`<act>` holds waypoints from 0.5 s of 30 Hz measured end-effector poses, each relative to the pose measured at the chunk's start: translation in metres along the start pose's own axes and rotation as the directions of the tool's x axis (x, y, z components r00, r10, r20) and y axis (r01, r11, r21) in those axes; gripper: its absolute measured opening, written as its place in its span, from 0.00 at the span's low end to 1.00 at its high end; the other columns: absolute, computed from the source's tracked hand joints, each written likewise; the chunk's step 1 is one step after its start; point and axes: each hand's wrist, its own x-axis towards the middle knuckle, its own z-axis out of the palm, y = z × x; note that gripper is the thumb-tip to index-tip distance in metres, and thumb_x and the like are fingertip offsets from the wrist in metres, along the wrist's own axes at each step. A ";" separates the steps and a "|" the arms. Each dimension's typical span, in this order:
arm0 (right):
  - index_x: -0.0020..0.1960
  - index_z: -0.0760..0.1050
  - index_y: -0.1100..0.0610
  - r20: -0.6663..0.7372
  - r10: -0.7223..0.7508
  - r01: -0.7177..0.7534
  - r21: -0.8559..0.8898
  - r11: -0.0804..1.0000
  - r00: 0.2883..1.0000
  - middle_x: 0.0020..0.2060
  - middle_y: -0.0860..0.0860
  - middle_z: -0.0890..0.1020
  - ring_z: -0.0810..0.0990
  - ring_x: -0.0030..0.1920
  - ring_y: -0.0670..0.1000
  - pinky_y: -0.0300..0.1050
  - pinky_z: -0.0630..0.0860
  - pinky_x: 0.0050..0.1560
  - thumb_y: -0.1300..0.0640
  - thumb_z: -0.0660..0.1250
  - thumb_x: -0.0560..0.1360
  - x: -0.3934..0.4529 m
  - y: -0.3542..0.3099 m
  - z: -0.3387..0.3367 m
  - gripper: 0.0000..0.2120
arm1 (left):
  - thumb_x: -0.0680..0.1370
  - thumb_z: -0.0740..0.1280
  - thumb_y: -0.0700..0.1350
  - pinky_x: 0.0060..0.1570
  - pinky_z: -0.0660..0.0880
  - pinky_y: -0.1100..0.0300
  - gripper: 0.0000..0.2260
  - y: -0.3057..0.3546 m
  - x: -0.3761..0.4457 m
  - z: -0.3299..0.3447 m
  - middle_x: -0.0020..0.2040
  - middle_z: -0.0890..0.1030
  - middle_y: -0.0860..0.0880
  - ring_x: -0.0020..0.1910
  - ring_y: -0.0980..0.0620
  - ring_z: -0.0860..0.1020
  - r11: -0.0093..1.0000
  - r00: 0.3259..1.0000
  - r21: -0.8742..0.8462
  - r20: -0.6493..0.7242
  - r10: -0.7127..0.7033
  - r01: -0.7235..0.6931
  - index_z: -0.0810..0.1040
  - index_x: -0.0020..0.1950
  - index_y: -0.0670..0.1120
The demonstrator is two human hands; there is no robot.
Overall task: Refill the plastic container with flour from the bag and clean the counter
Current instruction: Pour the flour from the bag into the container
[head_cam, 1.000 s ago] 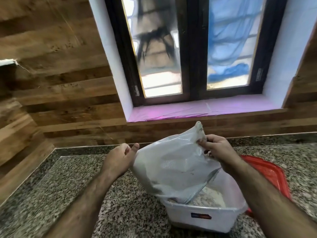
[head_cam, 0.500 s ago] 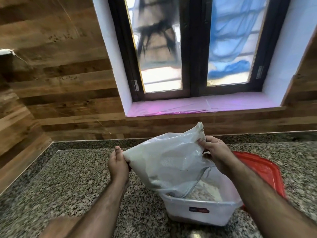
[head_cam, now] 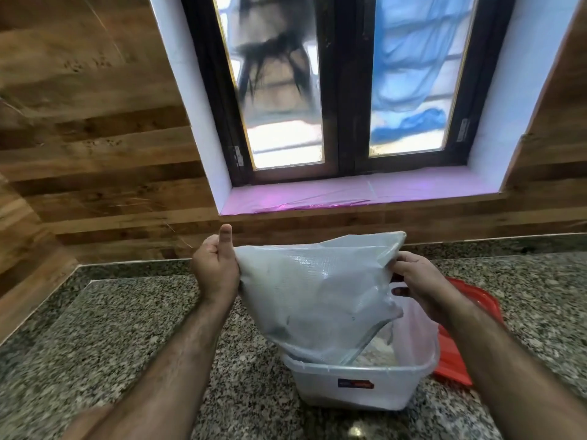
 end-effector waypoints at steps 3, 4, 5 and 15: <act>0.57 0.84 0.57 -0.036 -0.033 0.032 -0.030 0.999 0.999 0.47 0.51 0.89 0.84 0.46 0.53 0.54 0.77 0.53 0.67 0.67 0.79 0.001 0.002 -0.009 0.11 | 0.86 0.65 0.56 0.29 0.61 0.61 0.26 0.010 0.001 0.009 0.29 0.66 0.51 0.29 0.60 0.62 0.999 0.999 -0.027 0.010 0.047 -0.047 0.65 0.32 0.45; 0.57 0.84 0.56 -0.040 -0.046 0.045 -0.022 0.999 0.998 0.48 0.51 0.90 0.85 0.48 0.53 0.54 0.78 0.53 0.68 0.68 0.79 0.000 0.002 -0.011 0.12 | 0.86 0.65 0.55 0.29 0.60 0.61 0.25 0.013 0.001 0.012 0.29 0.65 0.52 0.28 0.60 0.62 0.997 0.998 -0.036 0.012 0.062 -0.062 0.65 0.32 0.47; 0.58 0.84 0.55 -0.044 -0.059 0.058 -0.010 0.998 0.997 0.49 0.51 0.90 0.85 0.49 0.54 0.54 0.80 0.53 0.69 0.68 0.78 -0.001 0.001 -0.013 0.14 | 0.86 0.65 0.54 0.29 0.59 0.61 0.25 0.016 0.001 0.015 0.29 0.65 0.53 0.28 0.59 0.61 0.996 0.997 -0.047 0.011 0.074 -0.073 0.64 0.32 0.48; 0.51 0.82 0.53 -0.300 -0.094 0.143 0.145 0.979 0.949 0.45 0.53 0.88 0.84 0.40 0.53 0.44 0.79 0.35 0.75 0.61 0.73 -0.001 -0.002 -0.017 0.21 | 0.83 0.64 0.64 0.27 0.62 0.50 0.28 0.052 0.012 0.041 0.28 0.65 0.50 0.28 0.51 0.62 0.962 0.962 -0.034 0.036 0.272 -0.271 0.64 0.31 0.48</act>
